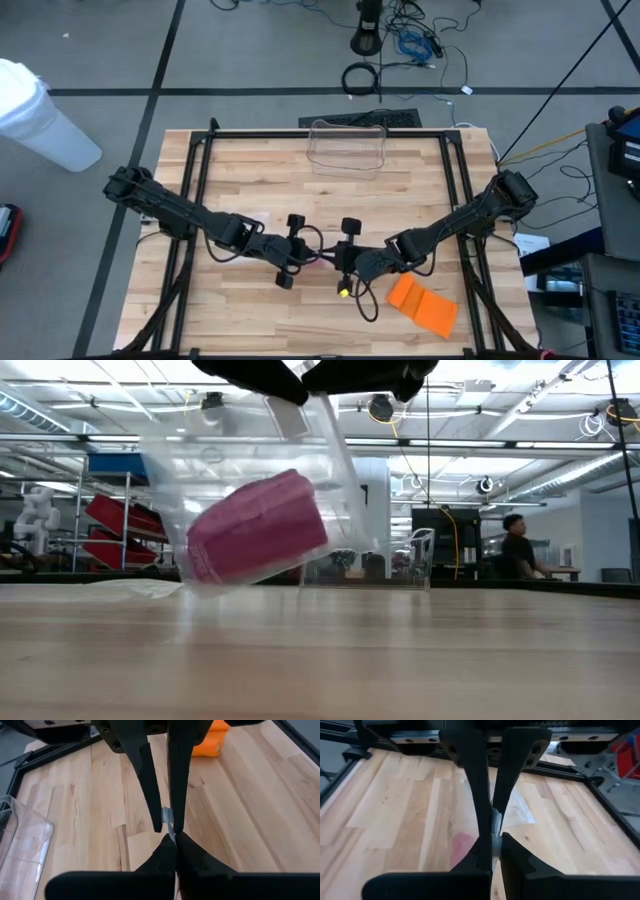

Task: Roll bandage
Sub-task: Close the zip bag

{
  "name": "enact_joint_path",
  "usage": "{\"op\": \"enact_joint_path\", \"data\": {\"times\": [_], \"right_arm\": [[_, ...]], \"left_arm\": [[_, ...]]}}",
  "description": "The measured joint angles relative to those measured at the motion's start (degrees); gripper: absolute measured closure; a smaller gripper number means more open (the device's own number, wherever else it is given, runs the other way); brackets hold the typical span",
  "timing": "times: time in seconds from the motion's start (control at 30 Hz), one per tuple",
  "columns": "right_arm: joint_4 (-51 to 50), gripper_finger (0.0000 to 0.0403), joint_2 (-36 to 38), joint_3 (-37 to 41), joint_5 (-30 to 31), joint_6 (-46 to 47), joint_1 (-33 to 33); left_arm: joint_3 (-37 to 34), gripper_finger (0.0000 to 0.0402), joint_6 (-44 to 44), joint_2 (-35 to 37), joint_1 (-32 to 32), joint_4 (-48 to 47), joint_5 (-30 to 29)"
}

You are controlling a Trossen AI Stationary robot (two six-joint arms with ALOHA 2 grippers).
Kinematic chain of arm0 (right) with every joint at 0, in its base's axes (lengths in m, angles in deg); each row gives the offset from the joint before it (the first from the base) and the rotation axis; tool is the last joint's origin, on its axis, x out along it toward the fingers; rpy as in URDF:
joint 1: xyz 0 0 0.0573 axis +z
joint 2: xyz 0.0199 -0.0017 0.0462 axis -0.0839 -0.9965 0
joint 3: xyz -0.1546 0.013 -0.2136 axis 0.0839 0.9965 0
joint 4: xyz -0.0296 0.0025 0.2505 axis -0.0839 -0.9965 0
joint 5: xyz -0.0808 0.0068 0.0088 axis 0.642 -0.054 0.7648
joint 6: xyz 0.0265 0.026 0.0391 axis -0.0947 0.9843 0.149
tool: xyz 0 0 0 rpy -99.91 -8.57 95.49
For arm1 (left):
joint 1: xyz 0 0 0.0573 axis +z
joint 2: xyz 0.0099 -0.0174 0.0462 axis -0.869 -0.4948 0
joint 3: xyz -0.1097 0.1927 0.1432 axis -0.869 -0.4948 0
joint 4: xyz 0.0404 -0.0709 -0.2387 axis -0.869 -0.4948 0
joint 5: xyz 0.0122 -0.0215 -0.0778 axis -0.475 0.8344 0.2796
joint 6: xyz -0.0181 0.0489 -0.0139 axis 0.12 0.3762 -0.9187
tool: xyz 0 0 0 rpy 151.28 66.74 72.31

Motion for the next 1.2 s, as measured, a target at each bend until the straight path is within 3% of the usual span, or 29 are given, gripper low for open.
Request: {"op": "enact_joint_path", "data": {"times": [0.87, 1.0, 1.2], "right_arm": [[-2.8, 0.0399, 0.0, 0.0, -5.1, 3.2, -0.2], [-2.8, 0.0395, 0.1, 0.0, -8.9, 3.5, -0.4], [-3.9, 0.0392, 0.0, 0.0, -7.7, 1.6, -0.4]], "left_arm": [[0.7, 0.0401, 2.7, 0.1, -4.0, 2.0, -1.6], [0.7, 0.0401, 2.9, 0.1, -4.3, 2.7, -1.0], [0.8, 0.0401, 2.9, 0.1, -4.5, 3.0, -1.0]]}}
